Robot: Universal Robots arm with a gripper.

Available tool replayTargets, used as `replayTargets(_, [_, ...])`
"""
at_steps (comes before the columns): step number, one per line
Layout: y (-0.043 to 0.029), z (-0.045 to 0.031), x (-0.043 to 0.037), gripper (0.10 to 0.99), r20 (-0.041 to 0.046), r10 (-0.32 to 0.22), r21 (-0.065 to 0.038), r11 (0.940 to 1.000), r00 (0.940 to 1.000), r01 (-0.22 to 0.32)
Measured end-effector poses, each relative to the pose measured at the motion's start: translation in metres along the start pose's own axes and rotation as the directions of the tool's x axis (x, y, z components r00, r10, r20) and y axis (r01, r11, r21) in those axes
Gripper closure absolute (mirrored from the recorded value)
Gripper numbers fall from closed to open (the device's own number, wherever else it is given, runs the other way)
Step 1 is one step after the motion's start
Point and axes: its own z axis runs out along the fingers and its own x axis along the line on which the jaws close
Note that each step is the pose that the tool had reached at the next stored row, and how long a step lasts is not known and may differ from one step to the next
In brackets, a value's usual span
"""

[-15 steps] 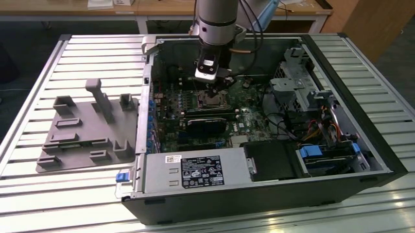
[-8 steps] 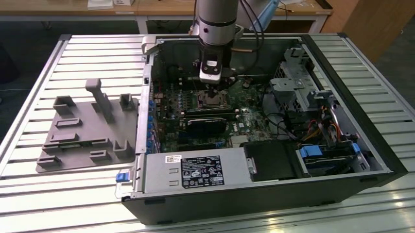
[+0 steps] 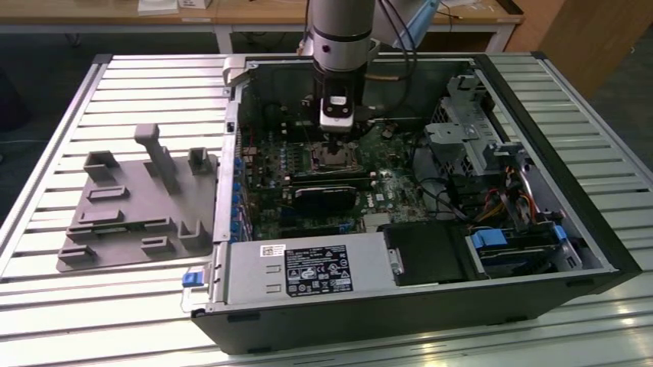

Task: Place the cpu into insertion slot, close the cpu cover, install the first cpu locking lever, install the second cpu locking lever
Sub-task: 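Close the cpu cover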

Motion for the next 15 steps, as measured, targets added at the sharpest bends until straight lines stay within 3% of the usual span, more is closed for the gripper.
replayTargets(8, [0.0000, 0.0001, 0.0000, 0.980, 0.0023, -0.092, 0.000, 0.9958, 0.9958, 0.092])
replayTargets(15, [0.0001, 0.0003, 0.0000, 0.980, 0.0036, -0.187, -0.001, 0.9823, 0.9823, 0.187])
